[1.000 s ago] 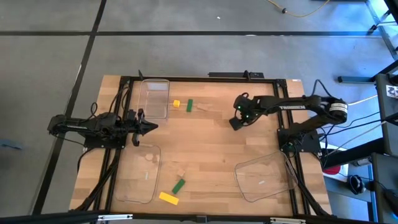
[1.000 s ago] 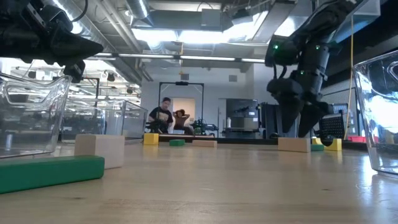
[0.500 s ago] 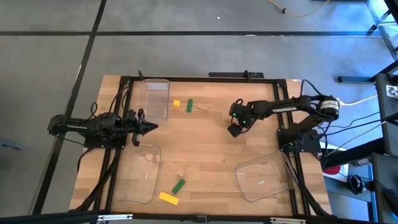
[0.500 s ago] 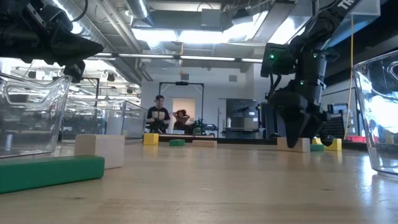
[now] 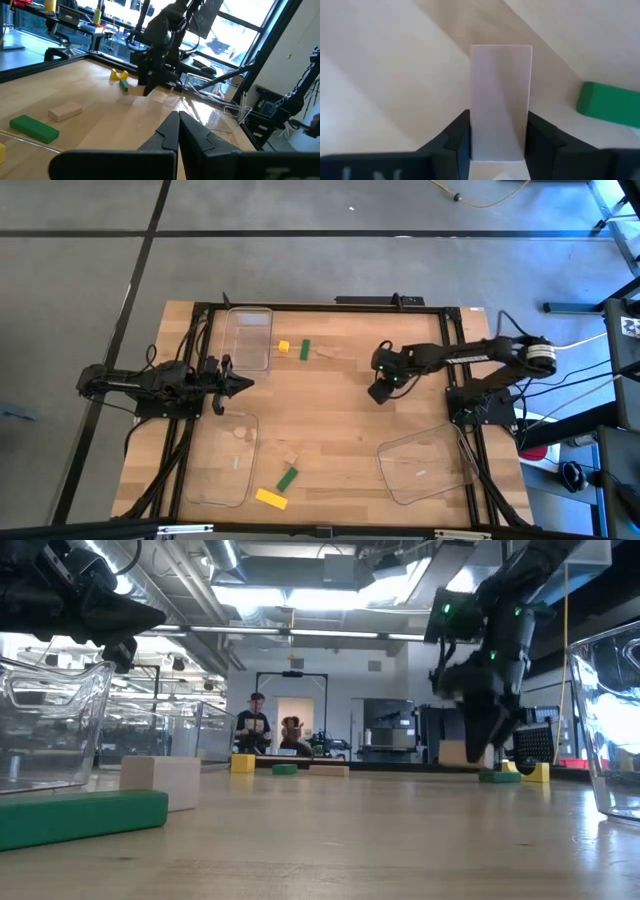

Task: Sort & place blocks by color
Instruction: Put the right brown block into the top left transparent bin

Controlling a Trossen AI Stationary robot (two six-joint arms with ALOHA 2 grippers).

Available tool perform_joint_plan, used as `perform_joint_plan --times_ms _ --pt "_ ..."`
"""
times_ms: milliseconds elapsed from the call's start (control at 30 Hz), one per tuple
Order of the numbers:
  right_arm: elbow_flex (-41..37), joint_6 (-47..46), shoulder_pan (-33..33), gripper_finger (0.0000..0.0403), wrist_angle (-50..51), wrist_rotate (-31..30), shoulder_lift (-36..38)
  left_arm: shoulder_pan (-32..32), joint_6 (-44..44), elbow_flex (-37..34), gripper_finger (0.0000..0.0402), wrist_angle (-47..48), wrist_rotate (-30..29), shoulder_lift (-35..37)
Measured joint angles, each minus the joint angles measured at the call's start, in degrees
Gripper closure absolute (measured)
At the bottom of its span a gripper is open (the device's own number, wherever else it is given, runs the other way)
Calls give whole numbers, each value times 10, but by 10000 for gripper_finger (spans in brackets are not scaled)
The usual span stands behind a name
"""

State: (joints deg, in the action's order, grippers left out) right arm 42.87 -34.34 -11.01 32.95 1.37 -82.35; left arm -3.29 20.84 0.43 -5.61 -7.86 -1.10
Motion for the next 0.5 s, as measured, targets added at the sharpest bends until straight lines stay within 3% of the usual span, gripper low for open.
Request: perform_joint_plan --times_ms 233,500 --pt "0 -1 37 273 -34 6 118 0 0 0 401 0 0 0" --pt "0 5 63 273 -296 64 202 0 0 0 401 0 0 0"
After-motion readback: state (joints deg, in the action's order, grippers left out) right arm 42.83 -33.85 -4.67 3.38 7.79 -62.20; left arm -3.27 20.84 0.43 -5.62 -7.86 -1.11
